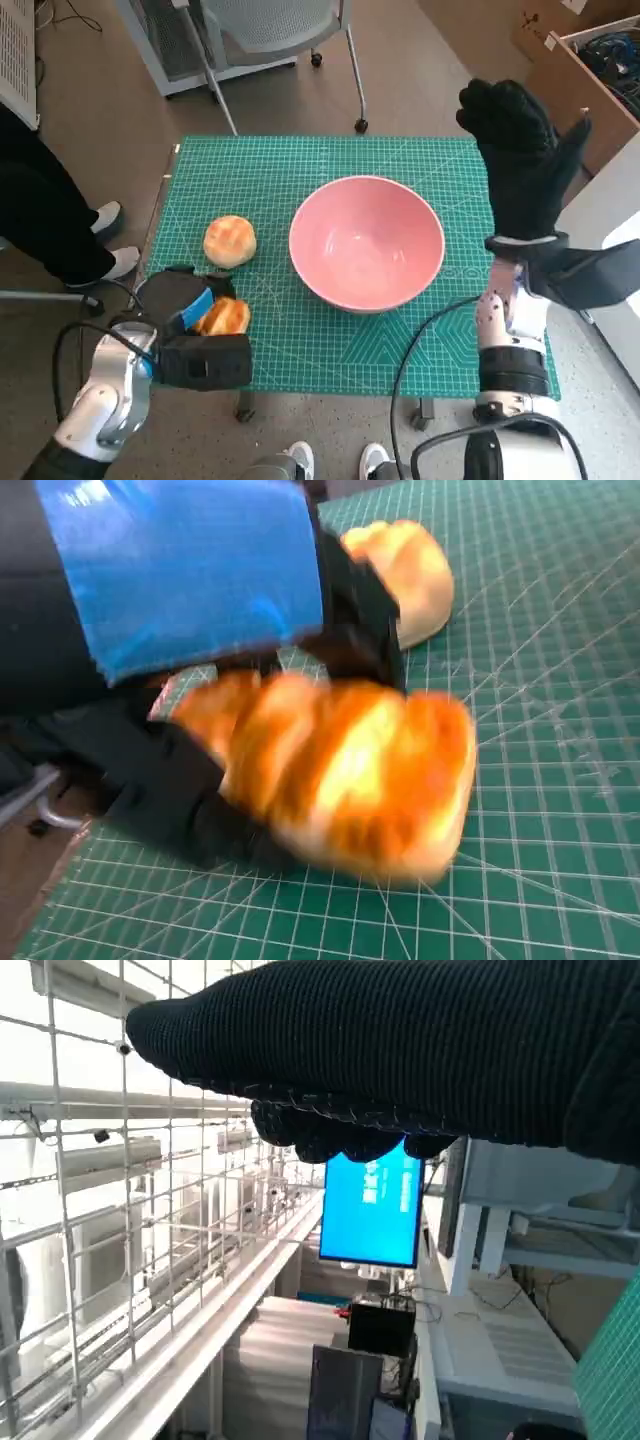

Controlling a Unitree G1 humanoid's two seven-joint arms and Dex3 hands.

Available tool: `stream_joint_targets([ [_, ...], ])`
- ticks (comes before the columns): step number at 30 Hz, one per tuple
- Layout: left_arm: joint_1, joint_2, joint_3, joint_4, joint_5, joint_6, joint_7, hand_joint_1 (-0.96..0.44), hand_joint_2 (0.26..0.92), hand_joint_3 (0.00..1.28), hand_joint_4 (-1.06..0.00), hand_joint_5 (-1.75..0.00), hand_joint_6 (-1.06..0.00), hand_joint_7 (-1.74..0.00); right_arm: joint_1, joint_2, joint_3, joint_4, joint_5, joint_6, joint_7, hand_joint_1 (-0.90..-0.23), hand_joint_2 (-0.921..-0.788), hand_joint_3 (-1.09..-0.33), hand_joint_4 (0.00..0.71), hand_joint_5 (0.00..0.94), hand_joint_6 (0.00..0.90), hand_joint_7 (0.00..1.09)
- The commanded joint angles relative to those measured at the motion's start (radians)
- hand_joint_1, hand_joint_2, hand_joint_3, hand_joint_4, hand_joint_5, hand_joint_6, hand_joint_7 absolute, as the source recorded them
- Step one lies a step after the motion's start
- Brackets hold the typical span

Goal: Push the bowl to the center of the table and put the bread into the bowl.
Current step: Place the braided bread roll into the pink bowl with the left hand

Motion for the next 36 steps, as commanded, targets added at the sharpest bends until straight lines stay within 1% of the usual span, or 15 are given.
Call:
stream_joint_targets([
  [1, -0.012, 0.024, 0.083, -0.135, -0.037, 0.031, -0.068, 0.00, 0.792, 0.28, -0.74, -1.19, -0.64, -1.13, 0.032, -0.005, 0.002, -0.009, -0.003, 0.018, -0.004, -0.523, -0.921, -0.519, 0.379, 0.003, 0.352, 0.25],
  [2, -0.017, 0.025, 0.096, -0.154, -0.041, 0.036, -0.078, 0.00, 0.833, 0.20, -0.74, -1.17, -0.64, -1.13, 0.032, -0.006, 0.001, -0.010, -0.003, 0.019, -0.004, -0.523, -0.921, -0.520, 0.379, 0.003, 0.351, 0.25],
  [6, -0.055, 0.025, 0.152, -0.218, -0.061, 0.037, -0.090, 0.00, 0.892, 0.09, -0.75, -1.11, -0.64, -1.15, 0.038, -0.006, 0.002, -0.021, -0.002, 0.025, -0.007, -0.523, -0.921, -0.521, 0.378, 0.002, 0.351, 0.25],
  [10, -0.114, 0.022, 0.205, -0.229, -0.095, 0.001, -0.063, 0.00, 0.908, 0.05, -0.75, -1.07, -0.65, -1.18, 0.041, -0.007, 0.000, -0.025, -0.002, 0.027, -0.009, -0.524, -0.921, -0.522, 0.378, 0.002, 0.351, 0.25],
  [16, -0.234, 0.023, 0.231, -0.186, -0.127, -0.074, -0.013, 0.00, 0.913, 0.02, -0.78, -1.02, -0.67, -1.17, 0.047, -0.009, 0.000, -0.036, -0.006, 0.027, -0.014, -0.525, -0.921, -0.523, 0.378, 0.002, 0.350, 0.25],
  [19, -0.325, 0.003, 0.211, -0.149, -0.132, -0.108, 0.013, 0.00, 0.912, 0.02, -0.79, -1.01, -0.67, -1.16, 0.050, -0.010, 0.001, -0.042, -0.007, 0.026, -0.016, -0.526, -0.921, -0.523, 0.379, 0.002, 0.347, 0.25],
  [22, -0.389, -0.018, 0.183, -0.115, -0.126, -0.135, 0.032, 0.00, 0.912, 0.01, -0.79, -1.01, -0.69, -1.16, 0.051, -0.012, 0.002, -0.044, -0.011, 0.026, -0.021, -0.520, -0.921, -0.524, 0.379, 0.002, 0.346, 0.25],
  [28, -0.530, -0.094, 0.084, -0.027, -0.100, -0.196, 0.067, 0.00, 0.919, 0.01, -0.78, -1.03, -0.66, -1.16, 0.055, -0.014, 0.007, -0.049, -0.026, 0.018, -0.031, -0.504, -0.921, -0.537, 0.378, 0.001, 0.341, 0.25],
  [32, -0.591, -0.131, 0.020, 0.057, -0.084, -0.269, 0.102, 0.00, 0.920, 0.02, -0.78, -1.04, -0.64, -1.17, 0.057, -0.017, 0.006, -0.053, -0.029, 0.018, -0.032, -0.503, -0.921, -0.546, 0.377, 0.000, 0.338, 0.25],
  [36, -0.671, -0.173, -0.058, 0.201, -0.080, -0.390, 0.144, 0.00, 0.920, 0.03, -0.77, -1.09, -0.64, -1.14, 0.066, -0.016, 0.009, -0.070, -0.034, 0.020, -0.035, -0.508, -0.921, -0.549, 0.375, 0.000, 0.337, 0.25],
])
